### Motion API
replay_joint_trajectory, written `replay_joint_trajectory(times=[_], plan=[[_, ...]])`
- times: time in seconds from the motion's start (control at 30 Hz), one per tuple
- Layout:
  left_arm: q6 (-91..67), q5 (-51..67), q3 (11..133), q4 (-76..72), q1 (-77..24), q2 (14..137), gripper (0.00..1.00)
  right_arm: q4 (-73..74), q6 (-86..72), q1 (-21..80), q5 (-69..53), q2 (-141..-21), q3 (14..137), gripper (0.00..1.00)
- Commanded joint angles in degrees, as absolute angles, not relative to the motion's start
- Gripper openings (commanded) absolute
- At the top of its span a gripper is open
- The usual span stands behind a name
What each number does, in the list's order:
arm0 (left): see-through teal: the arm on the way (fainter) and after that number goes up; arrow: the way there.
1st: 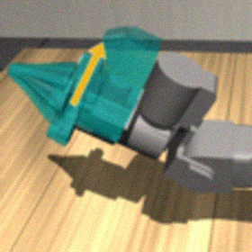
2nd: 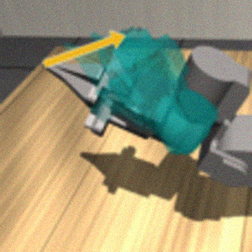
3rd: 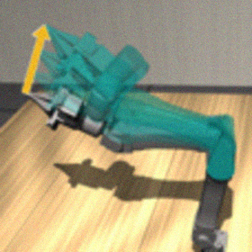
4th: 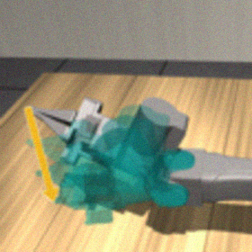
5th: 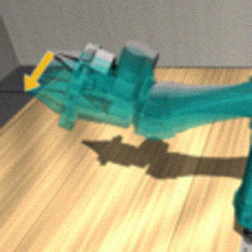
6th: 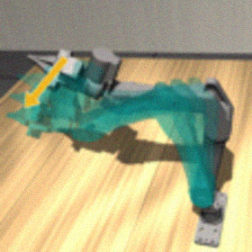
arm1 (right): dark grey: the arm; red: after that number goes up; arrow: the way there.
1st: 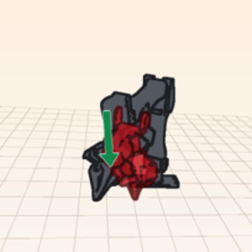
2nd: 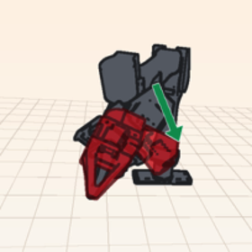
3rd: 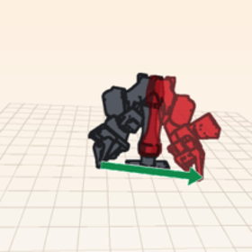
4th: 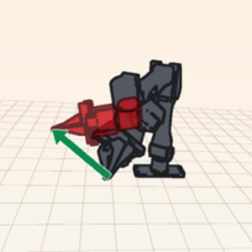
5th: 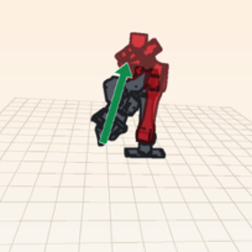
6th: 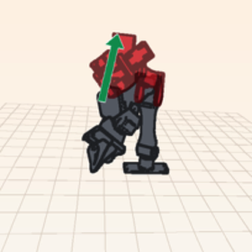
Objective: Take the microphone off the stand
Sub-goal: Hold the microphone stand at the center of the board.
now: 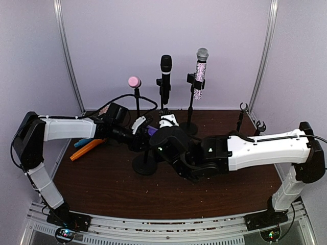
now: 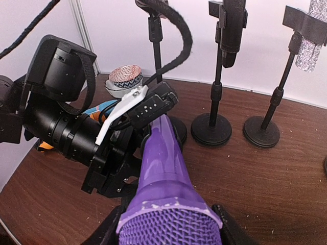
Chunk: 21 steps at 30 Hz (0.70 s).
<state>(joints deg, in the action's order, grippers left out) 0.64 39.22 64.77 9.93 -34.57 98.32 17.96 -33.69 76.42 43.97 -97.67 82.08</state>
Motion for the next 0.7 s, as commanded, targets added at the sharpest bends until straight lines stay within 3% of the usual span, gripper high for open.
replay_joint_trajectory(times=[0.0,0.13,0.23,0.27,0.4,0.47,0.53,0.67], plan=[[-0.4,40.6,64.8,4.5,-34.6,98.7,0.32,21.3,-33.9,75.3,44.4,-97.2,80.4,0.00],[-0.1,39.7,64.9,4.4,-34.6,98.7,0.03,20.8,-33.8,75.3,43.7,-96.4,79.1,0.00],[0.8,38.6,65.0,5.2,-34.6,98.6,0.00,19.5,-33.4,75.3,42.1,-95.2,77.5,0.04],[1.4,38.3,65.0,5.4,-34.6,98.5,0.00,18.7,-32.8,75.3,41.1,-94.6,76.9,0.12],[4.2,37.6,65.7,7.2,-34.6,97.8,0.00,15.9,-30.8,75.3,36.7,-91.5,74.8,0.71],[5.6,38.6,66.7,9.4,-34.6,97.4,0.00,14.1,-28.7,75.3,35.1,-89.0,73.4,0.91],[6.8,40.8,68.6,12.7,-34.5,97.2,0.00,10.6,-23.8,75.3,33.6,-85.8,71.0,0.98],[9.1,47.2,72.1,19.6,-34.6,96.0,0.00,-0.2,-11.9,75.3,30.7,-78.1,62.4,1.00]])
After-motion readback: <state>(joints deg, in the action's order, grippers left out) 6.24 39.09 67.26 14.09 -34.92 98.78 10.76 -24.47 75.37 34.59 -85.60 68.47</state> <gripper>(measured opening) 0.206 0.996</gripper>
